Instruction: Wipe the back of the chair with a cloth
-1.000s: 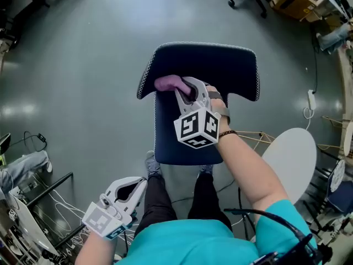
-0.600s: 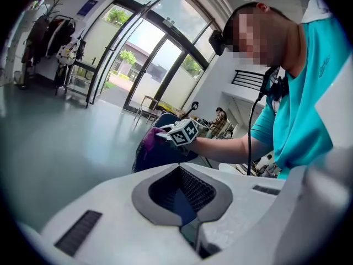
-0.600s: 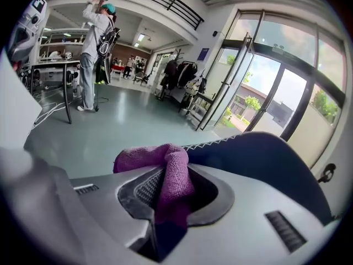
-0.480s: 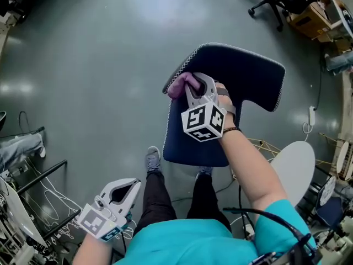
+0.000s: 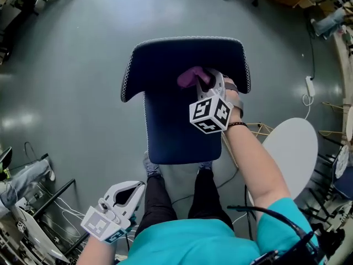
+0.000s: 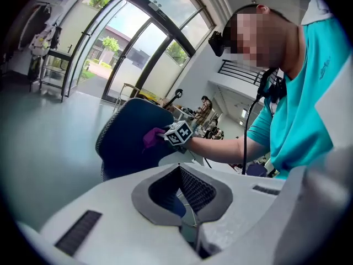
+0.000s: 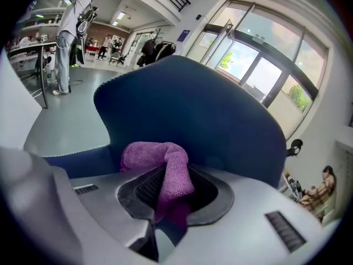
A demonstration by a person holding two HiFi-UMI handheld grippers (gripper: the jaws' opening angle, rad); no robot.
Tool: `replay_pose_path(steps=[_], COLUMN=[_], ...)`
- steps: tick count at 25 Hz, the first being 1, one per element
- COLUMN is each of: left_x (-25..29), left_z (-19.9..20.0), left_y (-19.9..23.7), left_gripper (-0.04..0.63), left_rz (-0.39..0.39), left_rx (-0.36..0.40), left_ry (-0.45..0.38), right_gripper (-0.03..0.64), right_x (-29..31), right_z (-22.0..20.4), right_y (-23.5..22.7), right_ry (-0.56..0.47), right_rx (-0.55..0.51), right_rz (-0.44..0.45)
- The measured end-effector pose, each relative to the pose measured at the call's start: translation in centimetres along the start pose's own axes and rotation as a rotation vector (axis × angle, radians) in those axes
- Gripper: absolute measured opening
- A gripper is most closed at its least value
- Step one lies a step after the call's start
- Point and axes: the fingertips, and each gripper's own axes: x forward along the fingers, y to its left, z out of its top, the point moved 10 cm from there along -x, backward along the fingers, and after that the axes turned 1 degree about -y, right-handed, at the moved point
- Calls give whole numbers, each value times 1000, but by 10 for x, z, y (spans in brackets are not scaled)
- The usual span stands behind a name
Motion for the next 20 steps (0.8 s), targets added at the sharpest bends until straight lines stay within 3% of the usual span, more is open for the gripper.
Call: replay_pose_path(steps=[5, 12, 17, 20], left_x=[54, 110, 114, 96], left_z=[16, 22, 15, 5], left_y=[-27, -70, -75, -68], left_gripper=[3, 3, 3, 3], left_rz=[-75, -139, -120, -92], left_rx=[38, 77, 61, 31], left_ry=[53, 82, 66, 40], right_gripper=[89, 90, 89, 89], right_x=[-35, -79, -85, -78], right_z=[-62, -111, -118, -95], right_y=[-59, -98, -107, -88], right_ry=[61, 50, 47, 9], right_rx=[58, 93, 106, 87], right_rz=[-82, -121, -127, -70])
